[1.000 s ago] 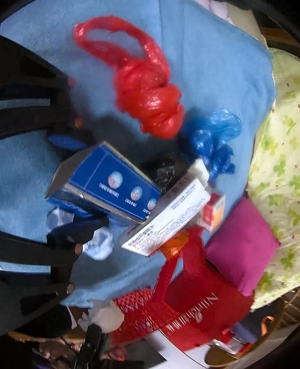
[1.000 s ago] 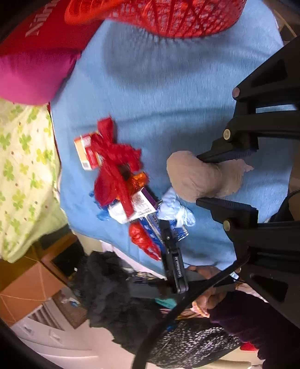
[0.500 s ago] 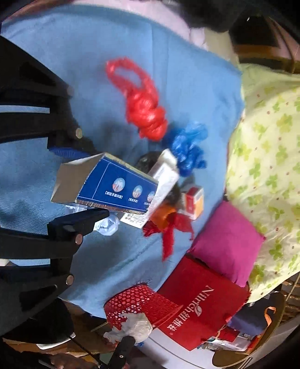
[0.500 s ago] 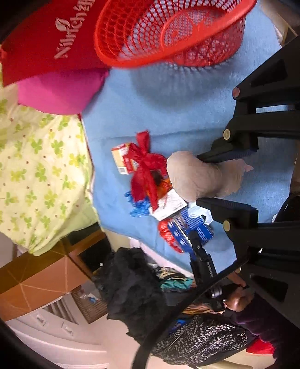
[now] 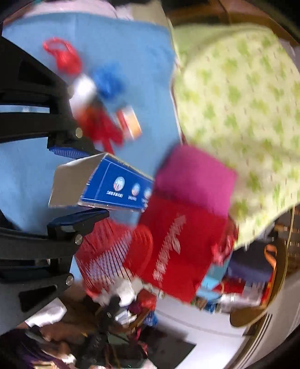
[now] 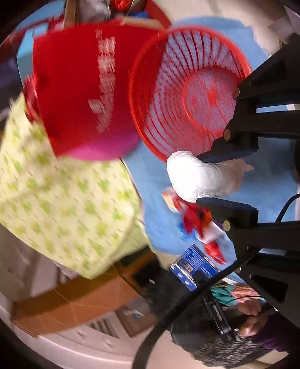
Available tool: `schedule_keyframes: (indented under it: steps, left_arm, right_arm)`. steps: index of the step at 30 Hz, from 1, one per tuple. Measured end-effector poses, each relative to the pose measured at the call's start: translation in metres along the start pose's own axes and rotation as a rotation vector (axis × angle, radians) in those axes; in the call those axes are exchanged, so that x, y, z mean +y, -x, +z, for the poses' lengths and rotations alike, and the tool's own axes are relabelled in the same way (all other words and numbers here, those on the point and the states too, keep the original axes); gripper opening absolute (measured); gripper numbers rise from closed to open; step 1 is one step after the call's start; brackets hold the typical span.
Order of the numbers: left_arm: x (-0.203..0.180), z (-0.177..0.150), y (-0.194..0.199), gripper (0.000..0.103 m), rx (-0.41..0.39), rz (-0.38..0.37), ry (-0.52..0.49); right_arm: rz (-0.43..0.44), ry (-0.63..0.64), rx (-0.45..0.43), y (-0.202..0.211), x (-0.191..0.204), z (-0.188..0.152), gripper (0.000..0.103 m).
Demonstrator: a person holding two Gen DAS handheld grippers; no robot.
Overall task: Collect trash
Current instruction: 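Drop the white tissue into the red basket with the right tool while the left tool carries the box, then carry the blue toothpaste box over the red basket and open the left tool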
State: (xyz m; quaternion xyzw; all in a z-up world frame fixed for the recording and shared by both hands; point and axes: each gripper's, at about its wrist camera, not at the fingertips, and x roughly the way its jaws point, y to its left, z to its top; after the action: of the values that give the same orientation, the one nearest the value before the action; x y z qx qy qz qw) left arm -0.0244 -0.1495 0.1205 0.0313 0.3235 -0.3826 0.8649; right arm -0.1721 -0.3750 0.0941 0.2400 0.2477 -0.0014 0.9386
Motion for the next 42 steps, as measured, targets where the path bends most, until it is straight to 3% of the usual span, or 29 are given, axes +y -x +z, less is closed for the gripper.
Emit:
schedule_keyframes:
  steps: [3, 7, 11, 13, 18, 22, 24, 27, 28, 30, 35, 39, 42]
  left_arm:
    - [-0.050, 0.018, -0.032, 0.042, 0.013, -0.084, -0.012]
    - [-0.097, 0.028, -0.074, 0.042, 0.041, -0.116, -0.048]
    - [-0.128, 0.020, -0.123, 0.042, 0.091, -0.065, -0.115]
    - [-0.121, 0.011, -0.136, 0.042, 0.137, -0.067, -0.074]
    - [-0.083, -0.004, -0.114, 0.043, 0.122, -0.057, -0.017]
    - [-0.042, -0.023, -0.085, 0.061, 0.106, 0.016, 0.017]
    - [-0.030, -0.033, -0.077, 0.062, 0.106, 0.018, 0.039]
    - [-0.022, -0.055, -0.077, 0.077, 0.141, 0.024, 0.041]
    - [-0.022, -0.065, -0.079, 0.078, 0.153, 0.019, 0.033]
    - [-0.023, -0.081, -0.090, 0.078, 0.194, 0.011, 0.017]
    - [-0.027, -0.119, -0.130, 0.078, 0.361, -0.033, 0.092]
    - [-0.031, -0.131, -0.147, 0.079, 0.381, -0.056, 0.177]
    - [-0.045, -0.138, -0.162, 0.079, 0.409, -0.050, 0.176]
  right_arm:
    - [-0.063, -0.078, -0.071, 0.027, -0.032, 0.011, 0.033]
    - [-0.109, -0.176, -0.103, 0.045, -0.068, 0.018, 0.035]
    - [-0.138, -0.217, -0.104, 0.044, -0.094, 0.017, 0.035]
    - [-0.164, -0.235, -0.080, 0.035, -0.103, 0.014, 0.035]
    - [-0.155, -0.250, -0.029, 0.012, -0.119, 0.007, 0.035]
    - [-0.155, -0.275, 0.004, 0.001, -0.123, 0.003, 0.038]
    - [-0.146, -0.272, 0.008, -0.001, -0.120, 0.002, 0.038]
    - [-0.130, -0.258, -0.015, 0.002, -0.114, 0.002, 0.038]
    - [-0.125, -0.254, -0.032, 0.006, -0.112, 0.002, 0.041]
    - [-0.127, -0.256, -0.065, 0.015, -0.108, 0.004, 0.075]
    - [-0.124, -0.227, -0.127, 0.034, -0.096, 0.005, 0.076]
    - [-0.118, -0.197, -0.147, 0.039, -0.085, 0.007, 0.076]
    - [-0.118, -0.182, -0.148, 0.038, -0.081, 0.007, 0.076]
